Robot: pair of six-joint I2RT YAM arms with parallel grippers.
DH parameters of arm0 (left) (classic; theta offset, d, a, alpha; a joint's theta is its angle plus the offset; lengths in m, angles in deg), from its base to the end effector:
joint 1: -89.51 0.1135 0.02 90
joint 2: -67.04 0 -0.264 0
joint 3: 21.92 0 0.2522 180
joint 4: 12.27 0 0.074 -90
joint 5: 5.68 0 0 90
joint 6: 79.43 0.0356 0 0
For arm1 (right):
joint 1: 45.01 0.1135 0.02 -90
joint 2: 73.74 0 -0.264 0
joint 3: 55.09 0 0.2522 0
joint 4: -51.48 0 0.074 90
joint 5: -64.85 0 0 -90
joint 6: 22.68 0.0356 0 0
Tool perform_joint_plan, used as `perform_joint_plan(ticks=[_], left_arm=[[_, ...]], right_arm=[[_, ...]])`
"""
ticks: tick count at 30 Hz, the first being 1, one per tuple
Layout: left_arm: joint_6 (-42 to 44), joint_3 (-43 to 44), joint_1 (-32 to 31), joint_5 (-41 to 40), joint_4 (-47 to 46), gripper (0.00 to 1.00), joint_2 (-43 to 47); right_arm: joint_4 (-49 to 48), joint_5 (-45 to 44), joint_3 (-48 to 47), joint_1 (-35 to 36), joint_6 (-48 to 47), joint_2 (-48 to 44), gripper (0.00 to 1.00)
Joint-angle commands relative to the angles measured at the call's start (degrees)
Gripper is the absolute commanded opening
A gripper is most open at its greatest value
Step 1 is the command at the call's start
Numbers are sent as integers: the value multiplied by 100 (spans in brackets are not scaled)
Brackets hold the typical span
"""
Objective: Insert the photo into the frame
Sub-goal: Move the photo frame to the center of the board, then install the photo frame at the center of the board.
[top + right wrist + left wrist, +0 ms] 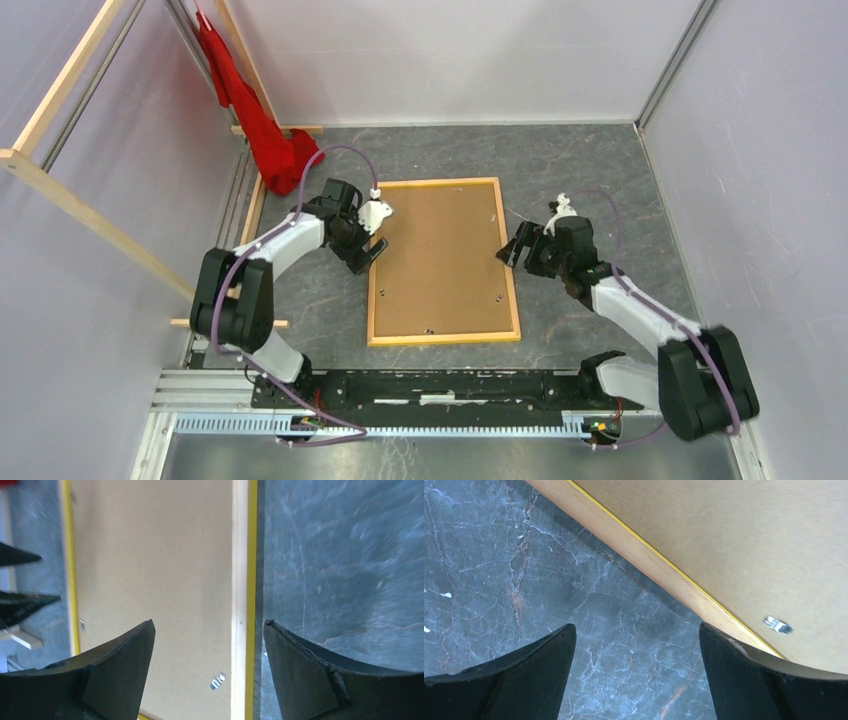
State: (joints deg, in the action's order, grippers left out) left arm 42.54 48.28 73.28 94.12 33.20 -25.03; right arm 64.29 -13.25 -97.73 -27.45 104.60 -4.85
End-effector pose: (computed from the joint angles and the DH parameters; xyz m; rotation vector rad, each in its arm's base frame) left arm 0.2917 -0.0912 0.1827 1.1546 2.4666 -0.1565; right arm 0.2224 0.0781 0.1797 0.2864 2.3264 0.7301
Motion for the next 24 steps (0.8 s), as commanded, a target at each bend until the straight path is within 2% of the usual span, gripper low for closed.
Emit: perform_joint_plan(ticks=[1, 6, 10, 14, 24], left_arm=[[414, -144, 41, 765, 514, 99, 849], [249, -335, 41, 1296, 741, 91, 1005], [86, -397, 41, 1376, 612, 76, 677], [-44, -367, 43, 1550, 497, 63, 365], [42, -307, 91, 1688, 433, 39, 48]], right_arm=[[-302, -438, 14, 31, -211, -1015, 83], [-1159, -338, 329, 856, 69, -1145, 76], [-1845, -254, 367, 1586, 136, -641, 71], [-2337, -418, 214, 2246, 32, -81, 71], [-3355, -161, -393, 3062, -39, 1584, 69]])
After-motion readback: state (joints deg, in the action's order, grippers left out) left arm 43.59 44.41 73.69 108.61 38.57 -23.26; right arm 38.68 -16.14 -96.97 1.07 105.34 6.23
